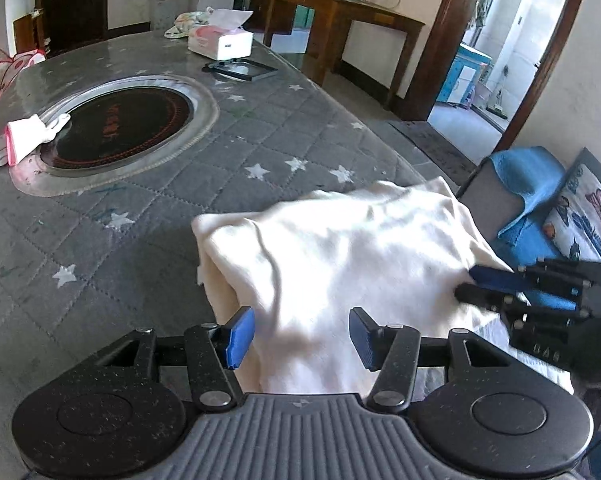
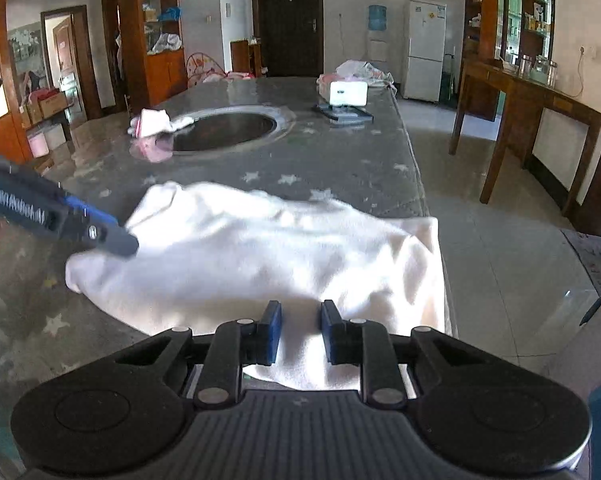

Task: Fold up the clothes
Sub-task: 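Open both grippers and release the folded sweatshirt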

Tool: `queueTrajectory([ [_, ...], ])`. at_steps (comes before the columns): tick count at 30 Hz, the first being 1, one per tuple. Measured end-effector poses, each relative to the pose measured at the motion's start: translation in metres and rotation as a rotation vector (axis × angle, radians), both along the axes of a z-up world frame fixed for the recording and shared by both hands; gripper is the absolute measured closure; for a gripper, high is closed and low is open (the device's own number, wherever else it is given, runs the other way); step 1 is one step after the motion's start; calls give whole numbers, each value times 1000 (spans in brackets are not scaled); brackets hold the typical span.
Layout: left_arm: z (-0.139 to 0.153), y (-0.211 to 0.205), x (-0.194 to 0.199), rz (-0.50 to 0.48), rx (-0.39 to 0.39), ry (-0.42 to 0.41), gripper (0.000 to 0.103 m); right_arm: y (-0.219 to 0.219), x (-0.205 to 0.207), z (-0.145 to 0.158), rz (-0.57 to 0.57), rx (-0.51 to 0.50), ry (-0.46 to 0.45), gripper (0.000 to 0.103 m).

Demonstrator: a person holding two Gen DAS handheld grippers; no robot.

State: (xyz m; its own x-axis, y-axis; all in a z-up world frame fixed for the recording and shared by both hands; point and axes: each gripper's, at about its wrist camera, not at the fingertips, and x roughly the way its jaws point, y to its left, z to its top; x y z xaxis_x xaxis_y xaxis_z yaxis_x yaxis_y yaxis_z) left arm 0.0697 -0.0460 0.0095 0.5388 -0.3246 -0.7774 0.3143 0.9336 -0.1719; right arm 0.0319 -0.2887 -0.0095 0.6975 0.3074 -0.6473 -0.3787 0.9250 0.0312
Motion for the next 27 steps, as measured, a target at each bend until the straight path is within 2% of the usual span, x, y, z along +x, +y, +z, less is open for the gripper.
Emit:
queueTrajectory([
  [3, 2, -9, -5, -16, 5, -16, 47, -5, 0, 4, -28, 19, -15, 83],
  [6, 5, -18, -9, -30, 17, -39, 47, -10, 1, -4, -50, 14, 8, 85],
  [13, -2, -36, -11, -51, 45, -46, 48, -8, 0, 2, -43, 35, -17, 87],
  [18, -10, -44, -12, -57, 70, -41, 47, 0, 5, -8, -24, 16, 4, 86],
  [22, -10, -45, -14, -53, 75, -46, 47, -3, 1, -3, -47, 43, -8, 85],
  [23, -9, -44, -15, -51, 74, -47, 47, -3, 0, -1, -51, 47, -11, 83],
  [27, -6, -45, -22, -46, 86, -62, 42, -4, -7, 5, -77, 56, -20, 64],
])
